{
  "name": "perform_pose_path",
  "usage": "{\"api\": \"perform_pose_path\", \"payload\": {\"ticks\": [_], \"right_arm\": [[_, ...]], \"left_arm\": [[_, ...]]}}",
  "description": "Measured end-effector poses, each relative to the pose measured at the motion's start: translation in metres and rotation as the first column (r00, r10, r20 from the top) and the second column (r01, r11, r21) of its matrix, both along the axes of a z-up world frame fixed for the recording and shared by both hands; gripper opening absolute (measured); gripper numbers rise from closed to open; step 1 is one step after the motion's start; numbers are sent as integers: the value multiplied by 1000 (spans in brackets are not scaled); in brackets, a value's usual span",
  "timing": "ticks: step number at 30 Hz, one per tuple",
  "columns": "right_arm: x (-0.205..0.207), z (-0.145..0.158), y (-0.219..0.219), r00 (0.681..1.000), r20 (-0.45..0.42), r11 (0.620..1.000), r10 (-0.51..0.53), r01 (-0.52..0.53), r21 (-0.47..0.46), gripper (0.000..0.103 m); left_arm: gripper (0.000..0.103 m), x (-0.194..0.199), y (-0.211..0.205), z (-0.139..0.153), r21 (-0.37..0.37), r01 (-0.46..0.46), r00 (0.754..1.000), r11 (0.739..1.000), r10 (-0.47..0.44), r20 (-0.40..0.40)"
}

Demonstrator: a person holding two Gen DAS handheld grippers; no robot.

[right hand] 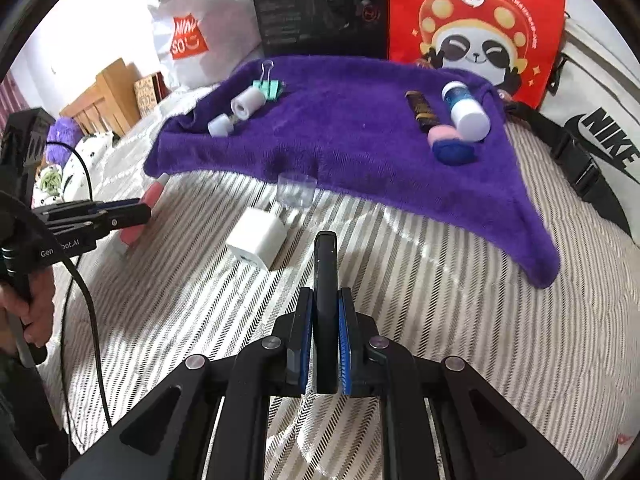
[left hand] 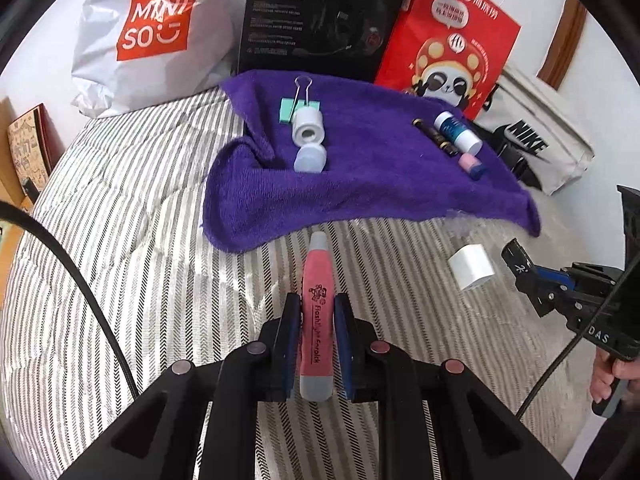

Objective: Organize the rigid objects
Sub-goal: 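Carry the marker onto the towel with the right tool while left tool holds pen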

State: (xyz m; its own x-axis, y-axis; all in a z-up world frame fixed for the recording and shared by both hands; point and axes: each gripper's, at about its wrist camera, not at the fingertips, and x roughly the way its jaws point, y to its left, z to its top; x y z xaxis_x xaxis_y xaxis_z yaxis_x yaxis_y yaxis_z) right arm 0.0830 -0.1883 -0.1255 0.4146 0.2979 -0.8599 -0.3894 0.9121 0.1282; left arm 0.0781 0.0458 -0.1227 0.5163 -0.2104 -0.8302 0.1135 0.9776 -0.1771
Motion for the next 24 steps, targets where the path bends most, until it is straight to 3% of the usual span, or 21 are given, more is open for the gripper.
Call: {"api": "perform_pose_path", "payload": {"ticks": [14,19,24], "right_arm": [[21,31,-14,997,77,998,-13,9,58,12],[48,40,-13,991,134,1000,-15,16,-9,12],[89,41,-16,991,131,1000,-28,27,7,12]], "left_arm": [[17,18,2,23,-11,27,1000,1000,-26,16],[17,44,-2,35,-11,21,1000,1000,-21,23],[17,77,-8,46,-10,34,999,999,-33,40]]}}
